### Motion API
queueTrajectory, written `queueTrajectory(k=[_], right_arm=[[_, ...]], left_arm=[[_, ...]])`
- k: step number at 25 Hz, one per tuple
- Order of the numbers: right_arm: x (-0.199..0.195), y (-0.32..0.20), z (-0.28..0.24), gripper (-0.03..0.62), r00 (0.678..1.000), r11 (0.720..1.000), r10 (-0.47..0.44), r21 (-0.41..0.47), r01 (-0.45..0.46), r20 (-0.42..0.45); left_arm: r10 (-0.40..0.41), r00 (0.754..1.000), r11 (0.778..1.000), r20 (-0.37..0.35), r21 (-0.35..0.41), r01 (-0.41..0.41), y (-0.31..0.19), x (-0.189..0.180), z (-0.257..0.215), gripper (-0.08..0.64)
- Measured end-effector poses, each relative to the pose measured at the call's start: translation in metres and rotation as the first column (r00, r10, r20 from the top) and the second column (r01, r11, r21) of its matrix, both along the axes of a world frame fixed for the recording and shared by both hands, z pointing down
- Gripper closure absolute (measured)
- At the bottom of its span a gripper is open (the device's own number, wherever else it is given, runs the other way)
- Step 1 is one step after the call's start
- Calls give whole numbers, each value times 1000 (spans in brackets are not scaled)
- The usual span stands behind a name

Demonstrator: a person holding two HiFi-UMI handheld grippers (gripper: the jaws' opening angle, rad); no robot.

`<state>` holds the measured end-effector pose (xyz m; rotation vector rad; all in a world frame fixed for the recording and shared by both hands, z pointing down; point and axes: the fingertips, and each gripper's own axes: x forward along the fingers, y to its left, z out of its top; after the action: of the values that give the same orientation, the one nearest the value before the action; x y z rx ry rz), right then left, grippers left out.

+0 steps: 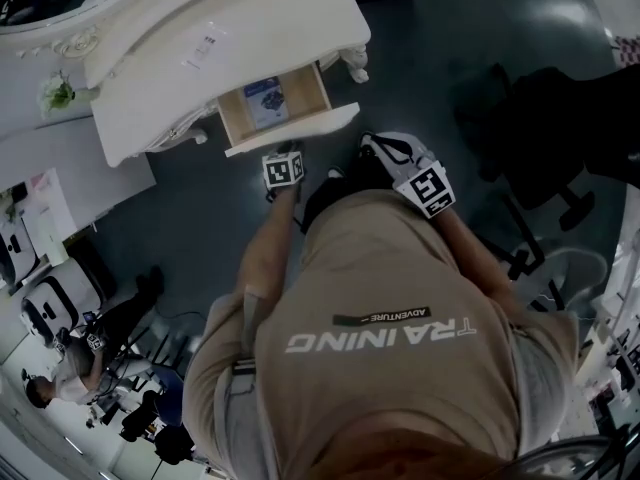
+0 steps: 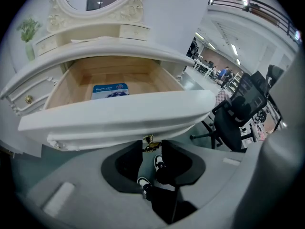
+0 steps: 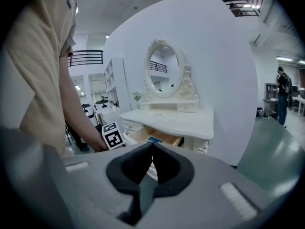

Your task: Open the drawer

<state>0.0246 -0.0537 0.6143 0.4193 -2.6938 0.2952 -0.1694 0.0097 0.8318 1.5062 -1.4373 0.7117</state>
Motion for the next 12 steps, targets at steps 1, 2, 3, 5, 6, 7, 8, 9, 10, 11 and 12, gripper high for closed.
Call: queueTrajectory(k=[1, 2, 3, 5, 6, 7, 8, 9, 10, 11, 12], right_arm=[[-2, 6, 0, 589, 1000, 1000, -6, 1, 6, -6], [-6, 12, 1, 589, 1000, 1000, -12, 2, 12, -14], [-9, 19, 1, 589, 1000, 1000, -16, 3, 16, -22], [-15, 36, -1, 589, 999, 1000, -11, -6, 11, -34], [-18, 46, -2, 589, 999, 1000, -1, -21, 0, -36], [-20, 56, -4, 589, 999, 999, 13, -40, -14, -33], [-23, 66, -8, 589, 999, 998, 29, -56, -31, -29], [-26, 75, -11, 589, 999, 997, 47, -64, -48, -27], [-29, 83, -15, 589, 997, 996, 64, -66, -66, -31], [-30, 91, -18, 589, 996, 995, 81, -64, -83, -35], [-31, 99, -20, 589, 995, 993, 96, -60, -98, -37]], left_arm=[[3, 1000, 1000, -6, 8, -3, 2, 0, 0, 428], [5, 1000, 1000, -13, 19, -5, 3, 0, 0, 428], [7, 1000, 999, -19, 32, -7, 4, -1, 0, 428], [13, 999, 998, -29, 54, -12, 10, -3, 0, 428], [16, 999, 998, -32, 56, -14, 15, -5, 0, 428], [15, 999, 999, -33, 51, -14, 22, -8, 1, 450], [8, 999, 999, -33, 45, -7, 29, -12, 2, 494], [-5, 999, 999, -38, 44, 6, 35, -17, 3, 531], [-17, 999, 998, -48, 52, 19, 41, -20, 3, 545], [-18, 998, 998, -60, 66, 22, 47, -22, 3, 545], [-6, 998, 997, -69, 78, 11, 54, -22, 3, 545]])
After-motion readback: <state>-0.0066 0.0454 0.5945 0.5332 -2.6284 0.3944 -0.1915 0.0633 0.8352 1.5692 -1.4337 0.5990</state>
